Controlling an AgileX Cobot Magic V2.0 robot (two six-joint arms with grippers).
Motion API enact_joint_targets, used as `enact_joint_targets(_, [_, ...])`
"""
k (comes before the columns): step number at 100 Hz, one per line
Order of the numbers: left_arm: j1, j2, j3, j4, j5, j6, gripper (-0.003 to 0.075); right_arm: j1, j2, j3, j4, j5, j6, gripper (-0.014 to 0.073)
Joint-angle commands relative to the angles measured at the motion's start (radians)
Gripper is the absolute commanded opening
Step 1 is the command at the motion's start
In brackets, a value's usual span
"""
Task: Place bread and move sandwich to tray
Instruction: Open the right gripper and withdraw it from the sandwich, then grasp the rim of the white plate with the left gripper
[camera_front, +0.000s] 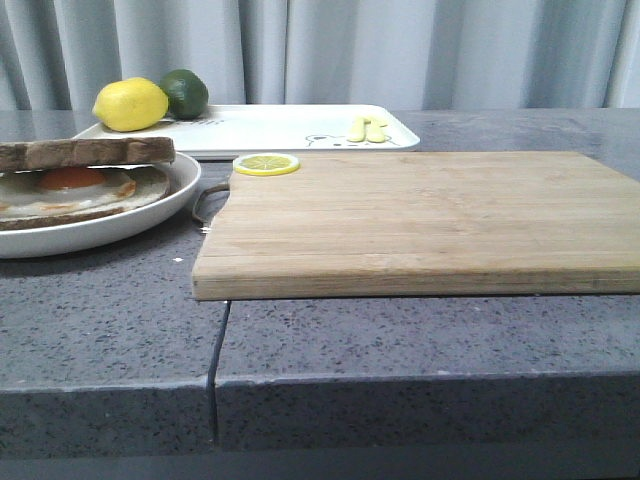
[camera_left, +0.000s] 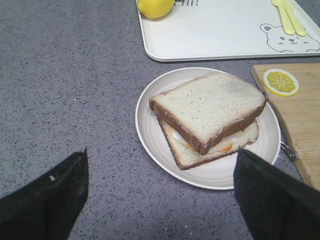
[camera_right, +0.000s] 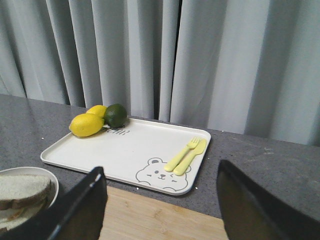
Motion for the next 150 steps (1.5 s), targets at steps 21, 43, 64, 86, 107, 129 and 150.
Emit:
enact_joint_targets(21, [-0.008,0.008,-0.034,-0.017,-0.059,-0.001,0.0557,-0.012,-0.207,0.163,-0.018,-0.086,-0.013,0.0482])
enact_joint_targets(43, [-0.008,0.008,-0.034,-0.017,-0.059,-0.001,0.0557,-0.012,-0.276,0.248,-0.038,-0.089,-0.013,0.0482])
enact_joint_targets(64, [-0.008,0.008,-0.034,-0.017,-0.059,-0.001,0.0557,-0.012,-0.277,0.248,-0.047,-0.101,-0.013,0.0482])
enact_joint_targets(86, [-0.008,0.008,-0.034,-0.017,-0.066,-0.001,0.0557,-0.012,-0.277,0.248,-0.047,-0.100,-0.013,0.0482])
enact_joint_targets(107, [-0.008,0.022,-0.034,0.002,-0.133,-0.001,0.0557,-0.012,-0.277,0.248,-0.047,-0.099,-0.013,0.0482])
enact_joint_targets(129, [0.015,0.147,-0.034,0.036,-0.134,-0.036,0.0556,-0.012,-0.277,0.248,-0.047,-0.099,-0.013,0.0482])
enact_joint_targets(150, [0.040,0.292,-0.034,0.036,-0.152,-0.036,0.0556,-0.012,-0.277,0.248,-0.047,-0.099,-0.013,0.0482])
